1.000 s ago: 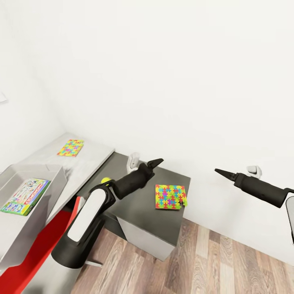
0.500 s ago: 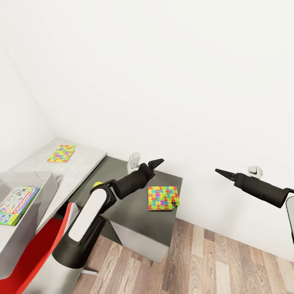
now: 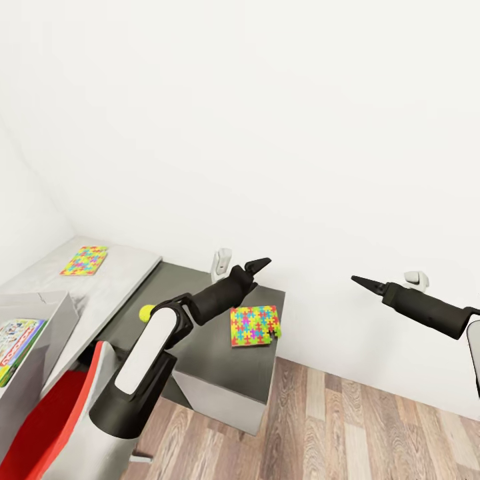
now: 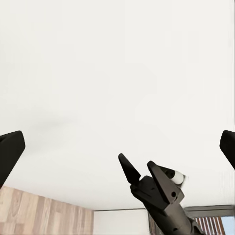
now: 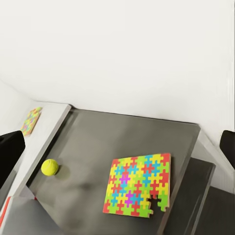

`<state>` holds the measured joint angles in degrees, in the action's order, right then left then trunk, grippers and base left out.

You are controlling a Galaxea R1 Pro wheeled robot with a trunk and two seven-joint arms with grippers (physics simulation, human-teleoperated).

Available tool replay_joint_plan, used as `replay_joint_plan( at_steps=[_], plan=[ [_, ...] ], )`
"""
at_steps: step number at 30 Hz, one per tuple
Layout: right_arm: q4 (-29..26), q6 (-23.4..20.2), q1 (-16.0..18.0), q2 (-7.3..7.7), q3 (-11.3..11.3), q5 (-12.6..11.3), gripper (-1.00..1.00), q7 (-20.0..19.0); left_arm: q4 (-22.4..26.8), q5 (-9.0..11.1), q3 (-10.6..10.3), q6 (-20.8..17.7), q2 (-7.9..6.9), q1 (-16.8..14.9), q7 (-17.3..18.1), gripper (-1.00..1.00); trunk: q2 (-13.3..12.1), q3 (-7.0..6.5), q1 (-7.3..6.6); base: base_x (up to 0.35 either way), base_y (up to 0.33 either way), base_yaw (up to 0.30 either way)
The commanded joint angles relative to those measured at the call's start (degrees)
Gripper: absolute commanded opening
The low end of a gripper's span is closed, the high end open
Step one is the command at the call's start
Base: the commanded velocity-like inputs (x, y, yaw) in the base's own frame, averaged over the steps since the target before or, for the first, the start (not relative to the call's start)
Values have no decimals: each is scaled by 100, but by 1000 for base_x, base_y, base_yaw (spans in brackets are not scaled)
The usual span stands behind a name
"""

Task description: Put all the toys in the child's room - the three board games (two on the bed and one on the table), the two jigsaw puzzles on the table, and the tennis ball on the table - inside the toy box on the table in the child's room.

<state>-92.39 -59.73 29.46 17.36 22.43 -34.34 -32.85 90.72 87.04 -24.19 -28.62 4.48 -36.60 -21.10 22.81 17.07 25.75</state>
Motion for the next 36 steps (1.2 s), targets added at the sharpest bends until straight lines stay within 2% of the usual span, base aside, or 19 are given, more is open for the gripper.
replay_joint_plan(
  at_steps=[1, 23, 36],
  plan=[
    [0, -27, 7, -1, 7, 41, 100, -48, 8, 63, 5, -7, 12, -5, -51, 100, 11, 1, 4, 0, 0, -141],
    [1, -27, 8, 2, 3, 41, 100, 79, 88, 89, 83, -12, -2, 53, 94, 100, 11, -193, 4, 0, 0, -136],
    [1, -27, 8, -2, -1, 41, 100, 85, 71, 16, 75, -19, -12, 3, 79, 100, 11, -308, 4, 0, 0, -132]
  ],
)
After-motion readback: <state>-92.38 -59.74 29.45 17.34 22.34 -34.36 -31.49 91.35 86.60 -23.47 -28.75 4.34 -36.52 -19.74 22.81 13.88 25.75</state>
